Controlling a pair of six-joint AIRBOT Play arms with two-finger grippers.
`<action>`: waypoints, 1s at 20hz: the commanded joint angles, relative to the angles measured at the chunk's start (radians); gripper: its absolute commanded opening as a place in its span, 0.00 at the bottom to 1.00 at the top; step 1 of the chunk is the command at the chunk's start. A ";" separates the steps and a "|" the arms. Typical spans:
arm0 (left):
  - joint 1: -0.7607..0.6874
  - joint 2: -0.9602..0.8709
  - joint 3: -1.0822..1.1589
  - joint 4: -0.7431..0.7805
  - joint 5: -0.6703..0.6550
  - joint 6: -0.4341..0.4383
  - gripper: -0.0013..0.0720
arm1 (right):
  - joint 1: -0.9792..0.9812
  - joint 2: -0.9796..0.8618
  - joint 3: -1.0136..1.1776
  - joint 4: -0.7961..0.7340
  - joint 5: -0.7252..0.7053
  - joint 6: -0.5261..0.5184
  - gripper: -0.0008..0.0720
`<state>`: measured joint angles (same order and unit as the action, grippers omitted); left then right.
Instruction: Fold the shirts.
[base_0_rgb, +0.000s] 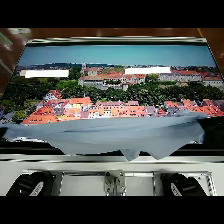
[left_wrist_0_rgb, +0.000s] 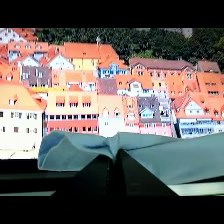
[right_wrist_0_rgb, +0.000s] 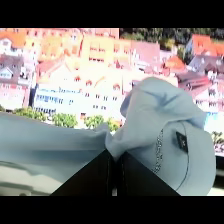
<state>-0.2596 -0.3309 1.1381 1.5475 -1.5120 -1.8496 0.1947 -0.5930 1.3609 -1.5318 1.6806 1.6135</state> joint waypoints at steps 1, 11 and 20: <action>0.000 -0.008 -0.209 0.002 0.037 -0.065 0.07 | 0.000 -0.103 -0.135 -0.032 0.025 0.044 0.11; 0.135 -0.539 -0.359 -0.026 0.748 -0.233 0.07 | 0.000 -0.731 -0.276 -0.081 -1.114 0.313 0.11; 0.186 -0.914 -0.354 -0.408 0.849 -0.231 0.84 | -0.002 -0.841 -0.275 0.085 -1.166 0.364 0.89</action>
<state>-0.0891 -1.1767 0.7811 1.2507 -0.6807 -2.0769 0.1989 -1.4387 1.0855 -1.4902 0.5285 1.9785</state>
